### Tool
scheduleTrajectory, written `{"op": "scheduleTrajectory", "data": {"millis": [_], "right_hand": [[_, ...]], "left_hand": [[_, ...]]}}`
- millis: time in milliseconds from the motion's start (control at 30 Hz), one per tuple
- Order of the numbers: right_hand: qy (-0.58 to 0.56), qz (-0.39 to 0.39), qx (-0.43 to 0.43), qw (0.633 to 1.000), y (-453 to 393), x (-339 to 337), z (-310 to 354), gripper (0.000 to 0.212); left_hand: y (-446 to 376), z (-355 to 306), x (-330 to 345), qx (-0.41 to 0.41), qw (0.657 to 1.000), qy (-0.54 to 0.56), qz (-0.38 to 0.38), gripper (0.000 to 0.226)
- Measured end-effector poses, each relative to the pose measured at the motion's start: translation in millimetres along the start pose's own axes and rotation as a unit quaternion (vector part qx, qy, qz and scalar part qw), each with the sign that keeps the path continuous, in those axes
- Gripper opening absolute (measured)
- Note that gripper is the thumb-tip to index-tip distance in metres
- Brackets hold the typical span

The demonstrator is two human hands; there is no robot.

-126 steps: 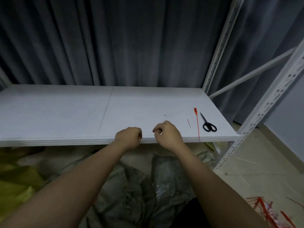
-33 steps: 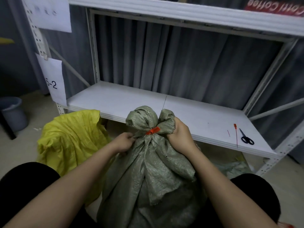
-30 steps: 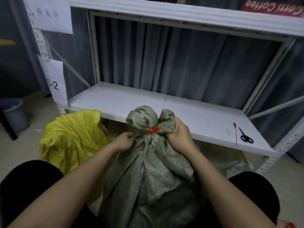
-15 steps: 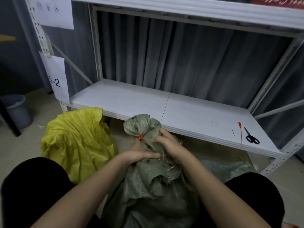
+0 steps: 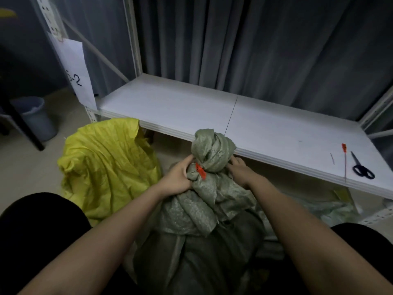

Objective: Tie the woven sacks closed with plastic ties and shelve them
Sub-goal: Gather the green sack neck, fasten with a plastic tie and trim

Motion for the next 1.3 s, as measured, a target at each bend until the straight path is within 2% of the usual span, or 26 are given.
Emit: {"op": "scheduleTrajectory", "data": {"millis": [100, 167, 233, 367, 500, 667, 867, 1033, 1133, 1300], "right_hand": [[0.057, -0.039, -0.070, 0.995, -21.6, 6.8, 13.0, 0.062], [0.045, -0.051, -0.095, 0.993, -28.6, 11.3, 18.0, 0.059], [0.025, -0.046, -0.080, 0.995, -25.0, 10.9, 19.3, 0.054], [-0.083, -0.133, -0.022, 0.987, 1.4, 5.4, 11.1, 0.015], [-0.200, -0.226, 0.097, 0.949, 26.5, -0.1, 20.3, 0.021], [-0.287, -0.303, 0.095, 0.904, 48.8, -25.9, 41.9, 0.024], [-0.219, -0.344, 0.143, 0.902, 83.7, -74.4, 62.7, 0.027], [-0.203, -0.411, 0.172, 0.872, 113.4, -107.3, 79.8, 0.031], [-0.192, -0.453, 0.188, 0.850, 124.1, -135.5, 88.4, 0.032], [-0.163, -0.470, 0.198, 0.845, 128.0, -193.4, 92.9, 0.023]], "left_hand": [[-0.8, -3.1, -18.0, -0.005, 1.000, -0.020, -0.004, 0.065], [-2.2, -4.4, -29.0, 0.002, 0.999, -0.039, -0.017, 0.060], [-4.4, -3.9, -37.1, 0.006, 0.998, -0.051, -0.022, 0.059], [-7.3, 2.1, -47.4, 0.005, 0.997, -0.056, -0.045, 0.052], [-9.0, 2.8, -45.7, 0.007, 0.996, -0.042, -0.080, 0.051], [-12.9, -7.0, -39.9, -0.004, 0.992, -0.021, -0.127, 0.057], [-13.9, -35.3, -35.6, -0.005, 0.973, -0.138, -0.187, 0.045], [-11.2, -75.4, -35.4, -0.012, 0.908, -0.328, -0.260, 0.031], [-4.8, -118.2, -34.6, 0.015, 0.888, -0.363, -0.282, 0.029], [-12.8, -167.0, -44.9, 0.069, 0.888, -0.351, -0.289, 0.046]]}}
Point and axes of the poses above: each hand's wrist, its own y-axis away from the middle knuckle, its own x-axis out of the palm, z = x × y, the point moved 1 cm from there along -y, towards the middle knuckle, and after that the axes turned 5 degrees about y, right-handed, at the moved point
